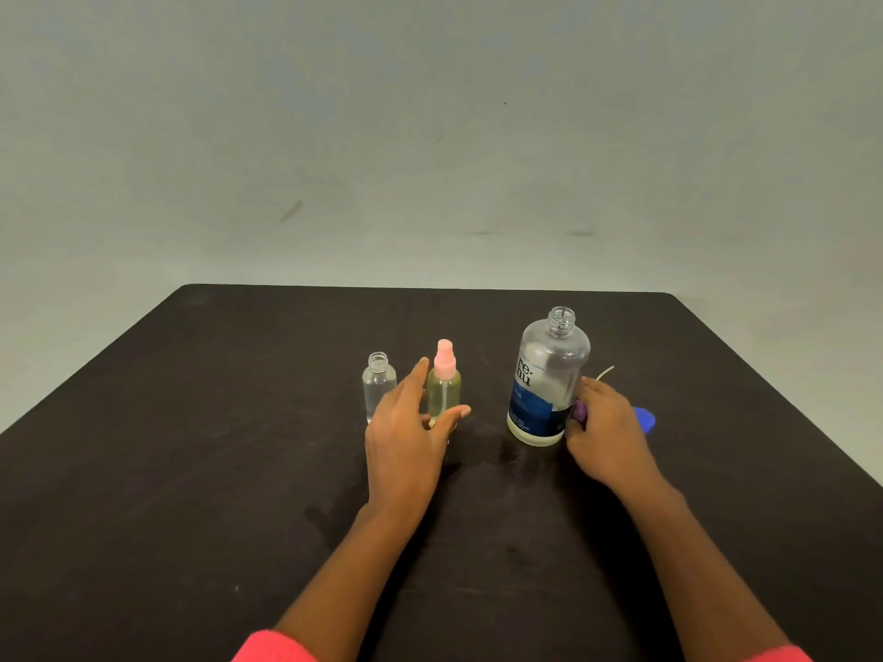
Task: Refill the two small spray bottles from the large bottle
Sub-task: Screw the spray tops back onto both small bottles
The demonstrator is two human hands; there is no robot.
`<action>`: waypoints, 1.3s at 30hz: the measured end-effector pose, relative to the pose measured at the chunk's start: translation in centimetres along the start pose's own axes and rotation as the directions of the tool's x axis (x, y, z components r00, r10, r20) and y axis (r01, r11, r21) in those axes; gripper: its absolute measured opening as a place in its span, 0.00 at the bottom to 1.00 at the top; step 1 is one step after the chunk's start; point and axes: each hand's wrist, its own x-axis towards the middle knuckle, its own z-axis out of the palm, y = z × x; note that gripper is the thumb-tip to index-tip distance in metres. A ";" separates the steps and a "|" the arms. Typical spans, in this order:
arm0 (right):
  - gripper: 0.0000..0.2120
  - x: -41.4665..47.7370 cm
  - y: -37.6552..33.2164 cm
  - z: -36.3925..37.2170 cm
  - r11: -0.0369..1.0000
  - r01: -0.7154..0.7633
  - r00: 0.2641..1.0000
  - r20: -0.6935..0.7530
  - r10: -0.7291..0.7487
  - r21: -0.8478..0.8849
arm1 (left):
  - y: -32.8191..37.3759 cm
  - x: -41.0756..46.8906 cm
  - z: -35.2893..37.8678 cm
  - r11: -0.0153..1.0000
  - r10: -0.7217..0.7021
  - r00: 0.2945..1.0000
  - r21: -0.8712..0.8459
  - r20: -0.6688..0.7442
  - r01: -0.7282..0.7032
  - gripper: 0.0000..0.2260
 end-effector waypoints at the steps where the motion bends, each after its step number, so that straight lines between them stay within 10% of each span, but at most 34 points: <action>1: 0.07 0.0 0.1 0.1 1.000 0.007 1.000 0.010 -0.007 -0.011 | 0.1 0.0 -0.2 1.000 0.014 1.000 0.009 -0.019 -0.014 0.30; 7: 0.14 0.1 0.5 0.1 1.000 -0.006 0.998 -0.067 0.006 0.004 | 0.9 0.8 -1.8 0.981 0.188 0.971 0.071 -0.148 -0.179 0.19; 14: 0.12 0.1 -0.8 -1.7 0.899 0.259 0.812 -0.584 -0.004 0.354 | 0.2 1.9 -3.3 0.987 0.129 0.947 0.129 -0.294 -0.094 0.20; 22: 0.13 -1.5 -3.8 -3.8 0.603 0.589 0.627 -0.775 0.080 0.538 | -0.7 2.3 -3.7 0.990 -0.128 0.990 0.057 -0.054 0.132 0.32; 27: 0.15 -1.9 -4.4 -4.2 0.553 0.712 0.525 -0.851 -0.011 0.432 | -0.8 2.3 -3.6 0.959 -0.271 0.962 -0.082 0.007 0.271 0.22; 39: 0.12 -4.1 -6.7 0.1 0.579 0.728 0.628 -0.695 -0.350 0.367 | -0.7 1.9 -4.3 0.974 -0.200 0.979 -0.113 -0.044 0.194 0.15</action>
